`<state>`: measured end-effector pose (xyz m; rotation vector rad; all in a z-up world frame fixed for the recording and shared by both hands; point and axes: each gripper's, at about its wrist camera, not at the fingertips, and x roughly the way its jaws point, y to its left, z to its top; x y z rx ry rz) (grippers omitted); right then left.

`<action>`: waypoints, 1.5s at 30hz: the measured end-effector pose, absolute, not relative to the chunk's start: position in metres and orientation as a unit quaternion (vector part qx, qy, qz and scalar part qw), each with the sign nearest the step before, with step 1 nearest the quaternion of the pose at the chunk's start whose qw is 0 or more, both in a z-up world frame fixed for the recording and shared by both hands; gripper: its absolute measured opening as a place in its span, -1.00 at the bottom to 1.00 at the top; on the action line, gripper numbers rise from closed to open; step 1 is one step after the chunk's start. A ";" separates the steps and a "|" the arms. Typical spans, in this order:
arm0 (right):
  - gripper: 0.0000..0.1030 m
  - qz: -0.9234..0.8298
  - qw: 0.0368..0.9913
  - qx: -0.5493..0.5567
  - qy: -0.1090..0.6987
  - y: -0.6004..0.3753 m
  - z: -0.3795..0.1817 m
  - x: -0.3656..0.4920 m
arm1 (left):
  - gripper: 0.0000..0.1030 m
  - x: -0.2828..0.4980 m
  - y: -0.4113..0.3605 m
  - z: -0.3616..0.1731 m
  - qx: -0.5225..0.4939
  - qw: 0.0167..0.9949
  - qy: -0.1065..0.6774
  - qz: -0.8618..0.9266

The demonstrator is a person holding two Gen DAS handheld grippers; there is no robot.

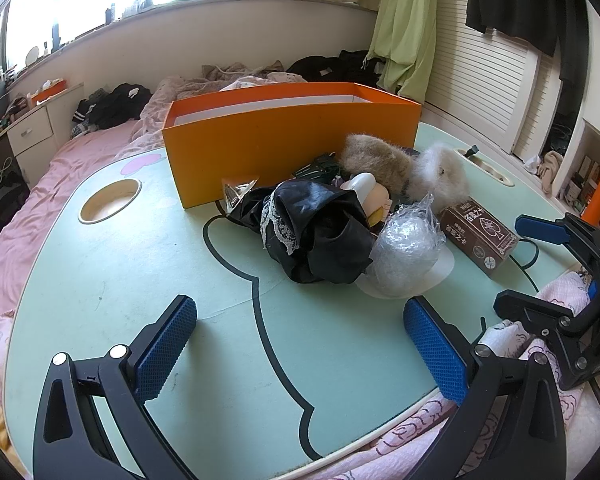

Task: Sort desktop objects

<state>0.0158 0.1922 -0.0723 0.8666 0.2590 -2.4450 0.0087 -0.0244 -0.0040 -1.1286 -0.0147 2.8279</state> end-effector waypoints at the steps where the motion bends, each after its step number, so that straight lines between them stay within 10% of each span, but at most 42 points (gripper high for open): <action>1: 1.00 -0.905 0.264 0.321 0.096 0.192 -0.072 0.016 | 0.99 0.009 -0.023 -0.004 -0.370 0.047 -0.005 0.928; 19: 1.00 -0.905 0.263 0.321 0.095 0.191 -0.073 0.016 | 1.00 -0.090 -0.027 0.104 -0.363 -0.019 -0.021 0.931; 45: 1.00 -0.905 0.263 0.320 0.095 0.189 -0.073 0.014 | 0.92 -0.214 -0.011 0.040 -0.567 0.043 -0.116 0.814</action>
